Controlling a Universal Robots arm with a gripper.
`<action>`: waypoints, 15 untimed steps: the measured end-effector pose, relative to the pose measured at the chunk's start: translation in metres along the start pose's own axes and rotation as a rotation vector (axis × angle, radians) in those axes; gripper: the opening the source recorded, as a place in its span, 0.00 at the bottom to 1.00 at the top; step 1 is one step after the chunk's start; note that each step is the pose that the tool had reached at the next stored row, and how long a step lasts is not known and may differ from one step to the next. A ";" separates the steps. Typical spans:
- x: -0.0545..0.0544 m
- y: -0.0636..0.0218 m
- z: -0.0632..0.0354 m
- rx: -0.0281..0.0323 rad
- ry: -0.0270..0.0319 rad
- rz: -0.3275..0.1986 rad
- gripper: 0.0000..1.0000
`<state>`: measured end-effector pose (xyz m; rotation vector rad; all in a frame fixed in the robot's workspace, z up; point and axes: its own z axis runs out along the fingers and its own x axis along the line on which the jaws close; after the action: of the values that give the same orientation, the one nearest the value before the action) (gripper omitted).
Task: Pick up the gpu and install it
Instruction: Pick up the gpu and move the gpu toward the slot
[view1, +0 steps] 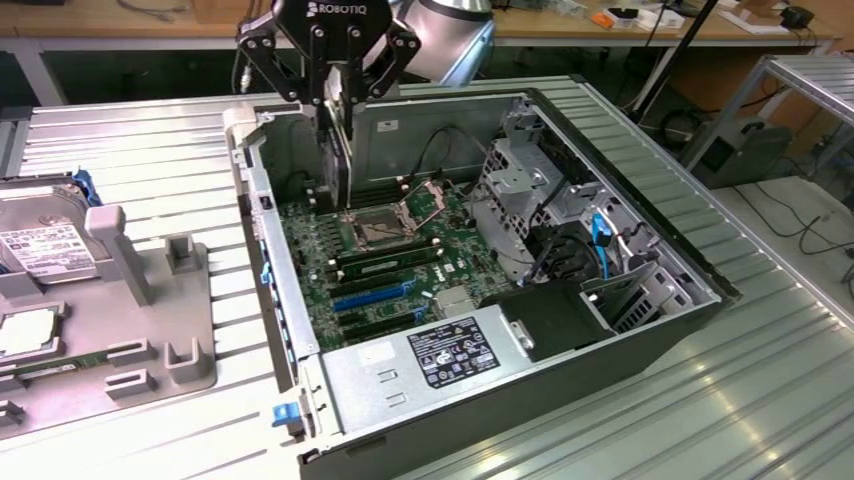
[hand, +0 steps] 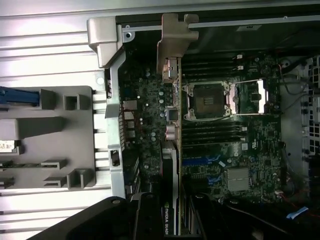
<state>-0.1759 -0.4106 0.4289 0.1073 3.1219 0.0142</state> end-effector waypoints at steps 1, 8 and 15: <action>-0.003 0.0002 0.0000 0.0001 0.0001 0.000 0.27; -0.018 0.0012 0.0003 0.0001 0.0003 0.000 0.27; -0.036 0.0025 0.0006 0.0001 0.0006 0.000 0.27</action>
<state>-0.1396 -0.4106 0.4289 0.1074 3.1225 0.0141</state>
